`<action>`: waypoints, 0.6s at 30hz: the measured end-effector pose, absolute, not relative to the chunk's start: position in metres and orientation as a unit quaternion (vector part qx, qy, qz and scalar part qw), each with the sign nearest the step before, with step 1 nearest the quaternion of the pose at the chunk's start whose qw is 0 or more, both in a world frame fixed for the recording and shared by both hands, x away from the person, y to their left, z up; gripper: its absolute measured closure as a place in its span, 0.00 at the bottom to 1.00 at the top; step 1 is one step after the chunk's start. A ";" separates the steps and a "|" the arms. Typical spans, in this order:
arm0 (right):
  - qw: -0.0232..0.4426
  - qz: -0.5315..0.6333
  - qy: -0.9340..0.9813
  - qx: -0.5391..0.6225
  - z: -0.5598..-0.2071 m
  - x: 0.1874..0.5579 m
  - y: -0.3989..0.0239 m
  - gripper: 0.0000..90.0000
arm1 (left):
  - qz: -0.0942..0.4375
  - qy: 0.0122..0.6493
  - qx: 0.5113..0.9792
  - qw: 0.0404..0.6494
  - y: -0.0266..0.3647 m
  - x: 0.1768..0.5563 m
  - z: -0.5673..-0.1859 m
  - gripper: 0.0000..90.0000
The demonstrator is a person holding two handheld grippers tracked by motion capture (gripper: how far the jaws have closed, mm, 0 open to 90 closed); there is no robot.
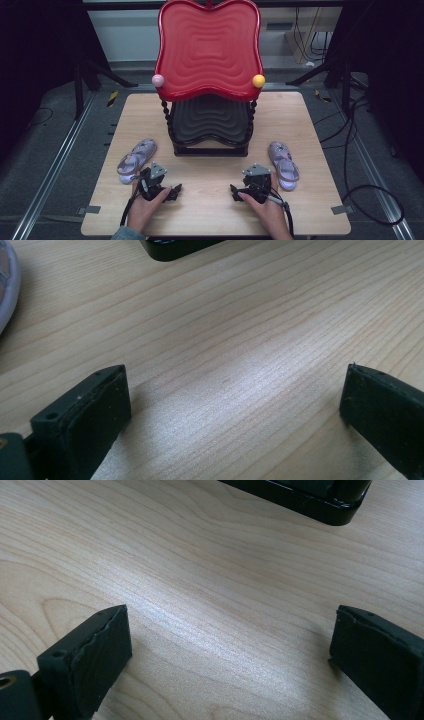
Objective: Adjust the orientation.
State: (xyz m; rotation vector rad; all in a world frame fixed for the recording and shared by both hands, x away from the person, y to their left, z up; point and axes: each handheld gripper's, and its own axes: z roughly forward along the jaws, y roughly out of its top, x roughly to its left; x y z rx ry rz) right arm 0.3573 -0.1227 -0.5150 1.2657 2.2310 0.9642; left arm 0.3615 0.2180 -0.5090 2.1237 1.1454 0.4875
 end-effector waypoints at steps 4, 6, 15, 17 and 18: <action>0.199 0.345 0.798 0.452 -0.515 0.357 -0.123 0.04 | 0.185 0.432 0.816 0.337 0.218 0.359 -0.498 0.06; 0.199 0.345 0.798 0.452 -0.515 0.357 -0.123 0.04 | 0.209 0.420 0.823 0.321 0.221 0.360 -0.486 0.06; 0.198 0.345 0.800 0.449 -0.515 0.358 -0.123 0.04 | 0.238 0.431 0.816 0.301 0.249 0.370 -0.420 0.09; 0.198 0.346 0.800 0.449 -0.515 0.358 -0.123 0.04 | 0.242 0.436 0.816 0.293 0.265 0.378 -0.403 0.09; 0.198 0.346 0.800 0.448 -0.515 0.358 -0.124 0.04 | 0.242 0.436 0.816 0.293 0.265 0.378 -0.403 0.11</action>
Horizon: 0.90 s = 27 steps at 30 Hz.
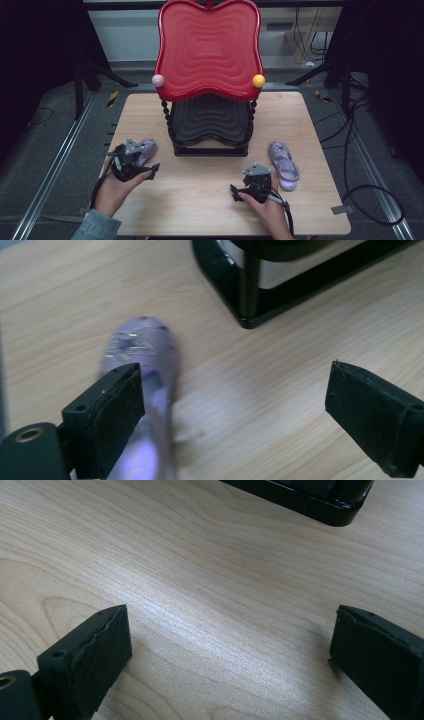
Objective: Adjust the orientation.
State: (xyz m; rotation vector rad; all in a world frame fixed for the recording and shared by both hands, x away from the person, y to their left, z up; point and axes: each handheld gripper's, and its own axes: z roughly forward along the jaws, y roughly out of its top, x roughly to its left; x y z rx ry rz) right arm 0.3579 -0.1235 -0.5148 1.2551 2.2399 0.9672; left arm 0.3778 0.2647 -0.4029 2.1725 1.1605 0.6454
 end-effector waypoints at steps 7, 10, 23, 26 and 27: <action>0.197 0.346 0.801 0.448 -0.515 0.358 -0.124 0.04 | 0.240 0.468 0.798 0.295 0.305 0.393 -0.383 0.22; 0.197 0.346 0.801 0.448 -0.515 0.358 -0.124 0.04 | 0.238 0.480 0.795 0.284 0.324 0.399 -0.381 0.27; 0.197 0.346 0.801 0.447 -0.515 0.358 -0.124 0.04 | 0.173 0.516 0.811 0.217 0.353 0.414 -0.411 0.53; 0.196 0.346 0.801 0.448 -0.515 0.358 -0.124 0.04 | 0.162 0.522 0.811 0.207 0.354 0.419 -0.420 0.59; 0.197 0.346 0.801 0.447 -0.515 0.358 -0.124 0.04 | 0.156 0.523 0.812 0.206 0.354 0.421 -0.423 0.59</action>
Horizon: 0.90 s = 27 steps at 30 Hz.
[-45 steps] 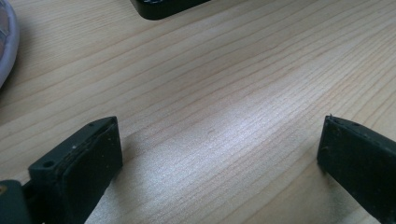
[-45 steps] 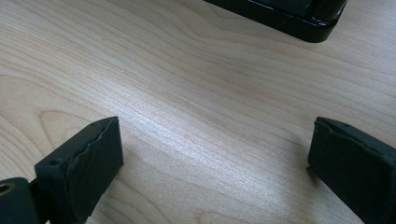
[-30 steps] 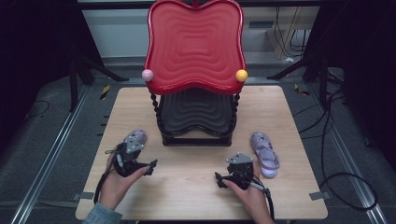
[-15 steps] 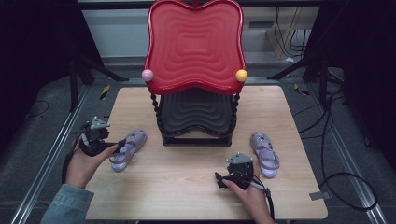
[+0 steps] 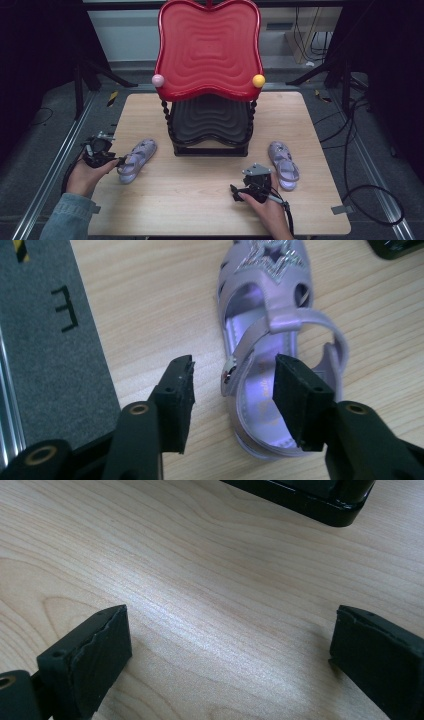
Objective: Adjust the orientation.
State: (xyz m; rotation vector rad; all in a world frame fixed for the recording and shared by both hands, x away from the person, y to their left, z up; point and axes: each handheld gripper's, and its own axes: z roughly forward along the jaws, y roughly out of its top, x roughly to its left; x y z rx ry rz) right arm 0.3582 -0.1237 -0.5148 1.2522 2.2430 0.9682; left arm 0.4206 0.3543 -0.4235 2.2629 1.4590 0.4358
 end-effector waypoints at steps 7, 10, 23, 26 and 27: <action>0.196 0.346 0.801 0.448 -0.515 0.358 -0.124 0.04 | 0.131 0.526 0.820 0.184 0.353 0.428 -0.439 0.64; 0.196 0.346 0.801 0.448 -0.515 0.358 -0.124 0.04 | 0.126 0.529 0.819 0.182 0.354 0.430 -0.443 0.67; 0.194 0.346 0.802 0.447 -0.515 0.359 -0.124 0.04 | 0.097 0.533 0.815 0.206 0.361 0.430 -0.445 0.92; 0.194 0.347 0.802 0.447 -0.515 0.359 -0.124 0.04 | 0.101 0.519 0.820 0.217 0.358 0.418 -0.435 0.92; 0.194 0.347 0.802 0.447 -0.515 0.359 -0.124 0.04 | 0.101 0.512 0.824 0.223 0.355 0.412 -0.431 0.92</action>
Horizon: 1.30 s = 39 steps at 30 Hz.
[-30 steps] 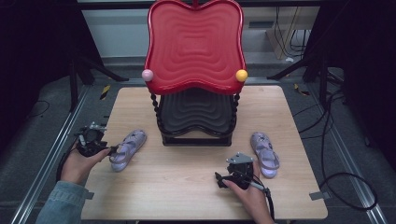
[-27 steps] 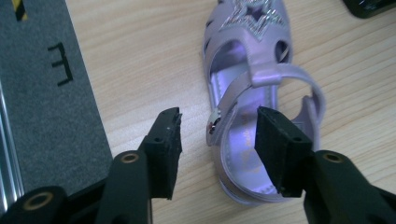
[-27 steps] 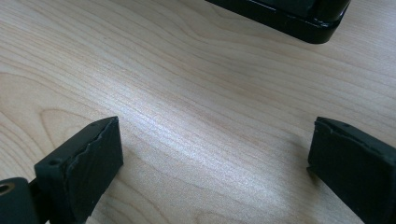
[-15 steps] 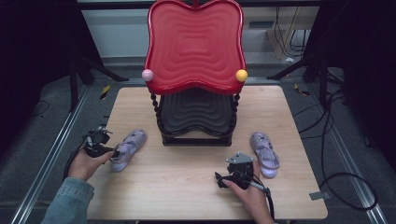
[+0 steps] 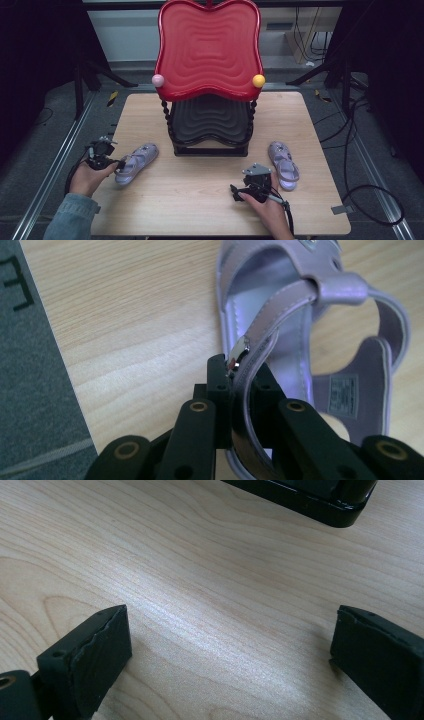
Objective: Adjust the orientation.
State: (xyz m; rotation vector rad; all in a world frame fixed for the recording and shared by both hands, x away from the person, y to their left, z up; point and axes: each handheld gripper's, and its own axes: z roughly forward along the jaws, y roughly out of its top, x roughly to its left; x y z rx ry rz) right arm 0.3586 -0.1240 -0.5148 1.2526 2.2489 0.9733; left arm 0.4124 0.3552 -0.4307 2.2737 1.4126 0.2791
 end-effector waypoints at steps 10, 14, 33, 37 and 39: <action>0.194 0.347 0.802 0.446 -0.515 0.359 -0.124 0.04 | 0.078 0.407 0.874 0.252 0.280 0.379 -0.418 0.92; 0.193 0.347 0.802 0.446 -0.515 0.359 -0.124 0.04 | 0.067 0.385 0.887 0.246 0.243 0.380 -0.434 0.92; 0.193 0.347 0.804 0.443 -0.515 0.359 -0.125 0.04 | 0.111 0.374 0.887 0.247 0.227 0.364 -0.426 0.60; 0.193 0.348 0.804 0.443 -0.515 0.359 -0.125 0.04 | 0.132 0.353 0.889 0.259 0.223 0.349 -0.405 0.53; 0.193 0.348 0.804 0.443 -0.515 0.359 -0.125 0.04 | 0.133 0.338 0.895 0.258 0.219 0.342 -0.401 0.55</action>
